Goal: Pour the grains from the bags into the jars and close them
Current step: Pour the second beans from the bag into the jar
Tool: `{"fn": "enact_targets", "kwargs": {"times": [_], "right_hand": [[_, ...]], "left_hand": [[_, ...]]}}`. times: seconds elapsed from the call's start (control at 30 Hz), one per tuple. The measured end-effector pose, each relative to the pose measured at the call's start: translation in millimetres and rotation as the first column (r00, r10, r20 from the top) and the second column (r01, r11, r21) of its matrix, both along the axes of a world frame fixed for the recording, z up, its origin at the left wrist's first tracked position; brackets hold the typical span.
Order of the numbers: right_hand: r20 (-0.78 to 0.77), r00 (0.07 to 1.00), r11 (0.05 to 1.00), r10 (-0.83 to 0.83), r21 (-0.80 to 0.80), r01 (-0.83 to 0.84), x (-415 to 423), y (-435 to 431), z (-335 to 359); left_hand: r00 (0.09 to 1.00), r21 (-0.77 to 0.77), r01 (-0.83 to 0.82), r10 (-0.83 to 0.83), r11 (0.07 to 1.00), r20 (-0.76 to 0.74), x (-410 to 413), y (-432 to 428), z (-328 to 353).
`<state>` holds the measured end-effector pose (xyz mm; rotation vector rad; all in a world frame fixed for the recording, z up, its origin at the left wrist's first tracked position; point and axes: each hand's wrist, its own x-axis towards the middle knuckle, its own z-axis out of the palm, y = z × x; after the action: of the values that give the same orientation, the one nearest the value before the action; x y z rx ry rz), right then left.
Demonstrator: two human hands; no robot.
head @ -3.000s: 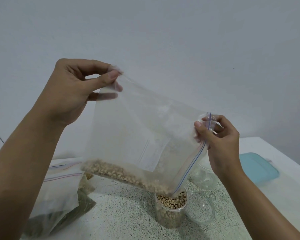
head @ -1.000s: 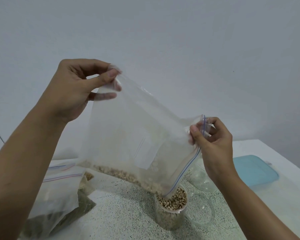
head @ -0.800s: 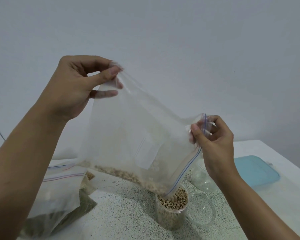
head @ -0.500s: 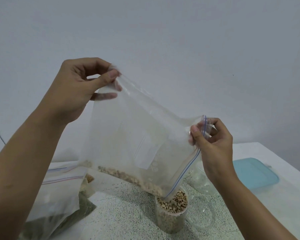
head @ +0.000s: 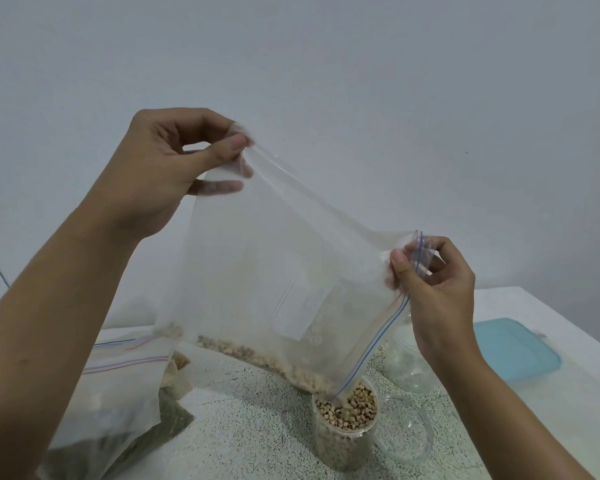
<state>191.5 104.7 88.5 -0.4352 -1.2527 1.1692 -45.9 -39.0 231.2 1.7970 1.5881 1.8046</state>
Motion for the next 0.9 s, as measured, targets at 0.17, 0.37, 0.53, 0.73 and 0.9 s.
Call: {"fn": "enact_targets", "kwargs": {"times": [0.17, 0.37, 0.53, 0.73, 0.9], "right_hand": [[0.024, 0.999, 0.999, 0.029, 0.022, -0.03, -1.0, 0.7, -0.6], [0.033, 0.996, 0.997, 0.078, 0.026, -0.078, -0.4, -2.1, -4.6], [0.037, 0.996, 0.996, 0.086, 0.034, -0.087, 1.0, 0.7, -6.4], [0.044, 0.997, 0.996, 0.071, 0.049, -0.073, 0.8, 3.6, -5.6], [0.012, 0.998, 0.997, 0.059, 0.047, -0.06, 1.5, 6.2, -3.9]], "left_hand": [[1.0, 0.002, 0.0, 0.0, 1.0, 0.001, 1.7, 1.2, 2.3], [0.999, -0.001, -0.002, 0.002, 1.0, 0.034, 1.2, 2.7, -4.9], [0.999, -0.003, 0.002, -0.001, 1.0, 0.044, 2.2, 3.7, -6.7], [0.999, 0.002, 0.006, -0.006, 1.0, 0.031, 4.2, 5.8, -4.0], [1.0, -0.005, 0.018, -0.018, 1.0, 0.011, 8.3, 8.4, 1.1]]}}
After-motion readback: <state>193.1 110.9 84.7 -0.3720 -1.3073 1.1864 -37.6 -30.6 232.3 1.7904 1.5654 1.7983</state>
